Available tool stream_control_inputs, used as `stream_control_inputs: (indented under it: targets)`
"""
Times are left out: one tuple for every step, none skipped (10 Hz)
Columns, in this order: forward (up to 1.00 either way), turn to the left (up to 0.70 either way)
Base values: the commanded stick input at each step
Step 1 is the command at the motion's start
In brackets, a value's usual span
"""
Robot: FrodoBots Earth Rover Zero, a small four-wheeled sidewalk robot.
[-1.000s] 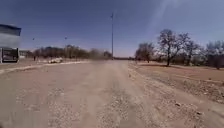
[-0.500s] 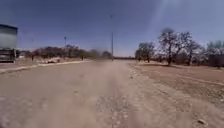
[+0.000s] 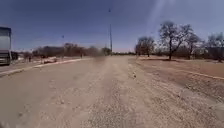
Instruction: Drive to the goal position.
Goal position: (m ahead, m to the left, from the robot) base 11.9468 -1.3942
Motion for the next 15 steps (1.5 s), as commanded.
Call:
stream_control_inputs:
  targets:
    - [1.00, 0.00]
    - [1.00, 0.00]
    - [1.00, 0.00]
    - [1.00, 0.00]
    - [1.00, 0.00]
    - [1.00, 0.00]
    - [1.00, 0.00]
    - [1.00, 0.00]
    - [1.00, 0.00]
    - [1.00, 0.00]
    - [1.00, 0.00]
    - [1.00, 0.00]
    - [1.00, 0.00]
    - [1.00, 0.00]
    - [1.00, 0.00]
